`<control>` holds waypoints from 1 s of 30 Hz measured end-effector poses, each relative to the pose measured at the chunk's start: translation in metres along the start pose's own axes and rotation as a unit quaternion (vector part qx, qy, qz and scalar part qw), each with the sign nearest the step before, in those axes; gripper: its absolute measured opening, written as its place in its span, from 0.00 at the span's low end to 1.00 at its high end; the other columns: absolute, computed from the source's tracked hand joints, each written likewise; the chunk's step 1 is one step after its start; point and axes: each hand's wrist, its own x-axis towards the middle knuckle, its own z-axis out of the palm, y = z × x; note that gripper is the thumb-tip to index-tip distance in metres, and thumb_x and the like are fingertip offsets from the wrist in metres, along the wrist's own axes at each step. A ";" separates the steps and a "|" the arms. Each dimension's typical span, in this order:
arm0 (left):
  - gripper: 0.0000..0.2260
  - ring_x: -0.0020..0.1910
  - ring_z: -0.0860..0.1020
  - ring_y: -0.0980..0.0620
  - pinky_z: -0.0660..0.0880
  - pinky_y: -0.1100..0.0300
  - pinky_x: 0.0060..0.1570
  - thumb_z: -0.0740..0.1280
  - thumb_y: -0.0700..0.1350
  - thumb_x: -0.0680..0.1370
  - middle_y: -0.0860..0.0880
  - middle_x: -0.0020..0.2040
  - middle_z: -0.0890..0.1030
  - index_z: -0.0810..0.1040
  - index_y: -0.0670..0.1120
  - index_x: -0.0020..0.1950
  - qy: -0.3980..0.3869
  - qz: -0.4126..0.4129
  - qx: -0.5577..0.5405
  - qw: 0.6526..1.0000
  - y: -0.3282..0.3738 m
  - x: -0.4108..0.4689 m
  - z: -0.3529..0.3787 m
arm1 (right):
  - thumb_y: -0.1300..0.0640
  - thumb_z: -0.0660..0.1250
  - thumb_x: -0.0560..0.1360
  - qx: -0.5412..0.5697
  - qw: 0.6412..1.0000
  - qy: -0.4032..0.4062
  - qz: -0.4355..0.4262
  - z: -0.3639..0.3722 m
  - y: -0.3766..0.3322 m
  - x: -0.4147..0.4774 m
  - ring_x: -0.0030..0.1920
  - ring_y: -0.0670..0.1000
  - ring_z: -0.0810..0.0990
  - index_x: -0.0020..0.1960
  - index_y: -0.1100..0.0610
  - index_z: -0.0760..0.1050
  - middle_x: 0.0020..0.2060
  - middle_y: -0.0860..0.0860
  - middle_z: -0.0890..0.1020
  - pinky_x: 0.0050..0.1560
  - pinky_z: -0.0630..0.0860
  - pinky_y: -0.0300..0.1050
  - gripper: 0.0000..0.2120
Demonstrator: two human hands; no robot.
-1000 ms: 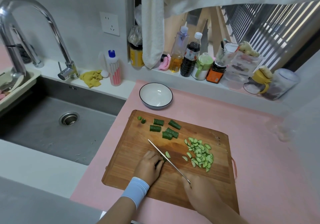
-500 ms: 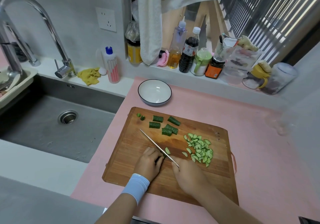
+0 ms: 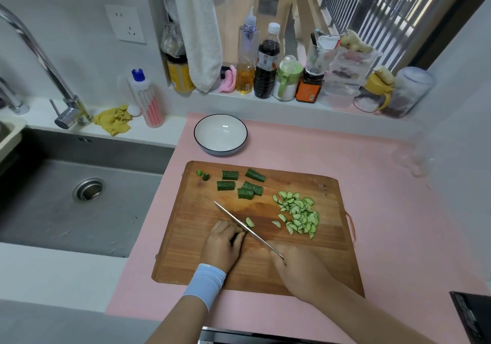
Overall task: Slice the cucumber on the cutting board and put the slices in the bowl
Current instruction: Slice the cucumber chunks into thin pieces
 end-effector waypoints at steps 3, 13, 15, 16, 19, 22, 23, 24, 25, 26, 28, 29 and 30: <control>0.07 0.42 0.75 0.53 0.70 0.69 0.48 0.78 0.36 0.68 0.51 0.39 0.80 0.82 0.44 0.40 -0.003 -0.002 0.001 1.000 0.001 0.000 0.000 | 0.51 0.55 0.83 0.002 1.000 -0.009 0.009 0.005 -0.002 0.010 0.28 0.46 0.68 0.34 0.34 0.66 0.26 0.45 0.70 0.29 0.62 0.39 0.21; 0.07 0.44 0.73 0.53 0.69 0.70 0.49 0.75 0.33 0.70 0.49 0.41 0.76 0.80 0.42 0.41 0.002 -0.006 0.013 1.000 0.006 -0.004 -0.003 | 0.51 0.54 0.83 -0.011 1.000 -0.003 -0.003 0.012 -0.012 0.033 0.36 0.54 0.77 0.61 0.48 0.77 0.33 0.47 0.77 0.38 0.74 0.48 0.14; 0.07 0.43 0.73 0.53 0.70 0.68 0.47 0.75 0.33 0.70 0.49 0.40 0.77 0.80 0.42 0.41 0.002 -0.002 0.021 1.000 0.006 -0.004 -0.004 | 0.50 0.54 0.83 -0.014 1.000 0.002 -0.009 0.012 -0.011 0.032 0.39 0.55 0.79 0.64 0.47 0.75 0.36 0.50 0.81 0.40 0.76 0.49 0.15; 0.06 0.43 0.73 0.53 0.71 0.66 0.47 0.75 0.34 0.70 0.49 0.40 0.77 0.80 0.42 0.41 0.006 0.000 0.023 1.000 0.006 -0.004 -0.004 | 0.49 0.53 0.83 -0.015 1.000 0.007 -0.012 0.012 -0.011 0.030 0.39 0.55 0.80 0.66 0.46 0.74 0.38 0.51 0.82 0.40 0.76 0.49 0.16; 0.03 0.44 0.74 0.51 0.73 0.62 0.46 0.69 0.41 0.74 0.49 0.41 0.78 0.81 0.43 0.42 0.009 0.001 0.027 1.000 0.006 -0.006 -0.004 | 0.48 0.54 0.83 -0.023 0.999 0.026 -0.014 0.014 -0.008 0.020 0.38 0.53 0.79 0.70 0.40 0.71 0.41 0.51 0.84 0.39 0.72 0.47 0.18; 0.03 0.44 0.74 0.52 0.73 0.64 0.46 0.69 0.41 0.74 0.49 0.41 0.79 0.81 0.43 0.42 0.012 -0.006 0.025 1.000 0.006 -0.005 -0.004 | 0.48 0.54 0.83 -0.011 0.999 0.036 -0.014 0.010 -0.003 0.007 0.39 0.53 0.80 0.71 0.39 0.71 0.39 0.49 0.83 0.42 0.75 0.48 0.18; 0.01 0.43 0.74 0.52 0.73 0.65 0.46 0.72 0.39 0.73 0.49 0.40 0.79 0.81 0.43 0.42 0.011 -0.009 0.026 1.000 0.007 -0.005 -0.004 | 0.48 0.54 0.83 -0.011 0.999 0.034 -0.016 0.009 0.000 0.004 0.38 0.52 0.79 0.69 0.39 0.72 0.36 0.48 0.81 0.41 0.75 0.48 0.17; 0.03 0.43 0.73 0.53 0.72 0.66 0.47 0.74 0.37 0.72 0.49 0.40 0.79 0.82 0.43 0.42 0.010 -0.014 0.026 0.999 0.007 -0.005 -0.004 | 0.48 0.53 0.83 -0.013 0.999 0.031 -0.021 0.007 0.003 0.000 0.38 0.52 0.79 0.67 0.39 0.73 0.34 0.46 0.78 0.41 0.75 0.48 0.16; 0.05 0.44 0.73 0.53 0.71 0.67 0.47 0.75 0.36 0.71 0.49 0.40 0.79 0.82 0.43 0.42 0.008 -0.014 0.028 0.999 0.006 -0.005 -0.004 | 0.48 0.53 0.84 -0.013 0.999 0.028 -0.022 0.007 0.006 -0.003 0.37 0.51 0.78 0.66 0.40 0.74 0.32 0.45 0.76 0.40 0.74 0.48 0.16; 0.05 0.44 0.73 0.53 0.70 0.69 0.48 0.75 0.35 0.70 0.49 0.40 0.79 0.82 0.43 0.42 0.003 -0.015 0.027 1.000 0.006 -0.005 -0.004 | 0.48 0.53 0.84 -0.014 0.999 0.026 -0.025 0.006 0.010 -0.005 0.36 0.50 0.78 0.66 0.41 0.74 0.32 0.44 0.76 0.39 0.74 0.47 0.16; 0.06 0.44 0.73 0.54 0.68 0.71 0.49 0.76 0.35 0.70 0.49 0.40 0.79 0.82 0.43 0.42 0.001 -0.013 0.028 1.000 0.006 -0.006 -0.005 | 0.49 0.54 0.84 -0.013 0.999 0.033 -0.030 0.006 0.017 -0.008 0.32 0.47 0.74 0.69 0.41 0.73 0.31 0.43 0.75 0.35 0.71 0.43 0.16; 0.06 0.44 0.73 0.54 0.68 0.71 0.50 0.76 0.35 0.70 0.50 0.40 0.79 0.82 0.43 0.42 0.005 -0.011 0.028 1.000 0.006 -0.006 -0.004 | 0.49 0.54 0.84 -0.010 0.999 0.036 -0.030 0.006 0.019 -0.008 0.30 0.46 0.71 0.68 0.41 0.73 0.29 0.43 0.74 0.32 0.68 0.41 0.16; 0.06 0.43 0.73 0.54 0.67 0.72 0.50 0.76 0.35 0.70 0.50 0.40 0.79 0.82 0.43 0.42 0.005 -0.012 0.025 1.000 0.007 -0.005 -0.005 | 0.49 0.54 0.84 -0.006 0.999 0.035 -0.029 0.006 0.018 -0.008 0.28 0.45 0.69 0.66 0.41 0.75 0.27 0.43 0.72 0.30 0.65 0.39 0.15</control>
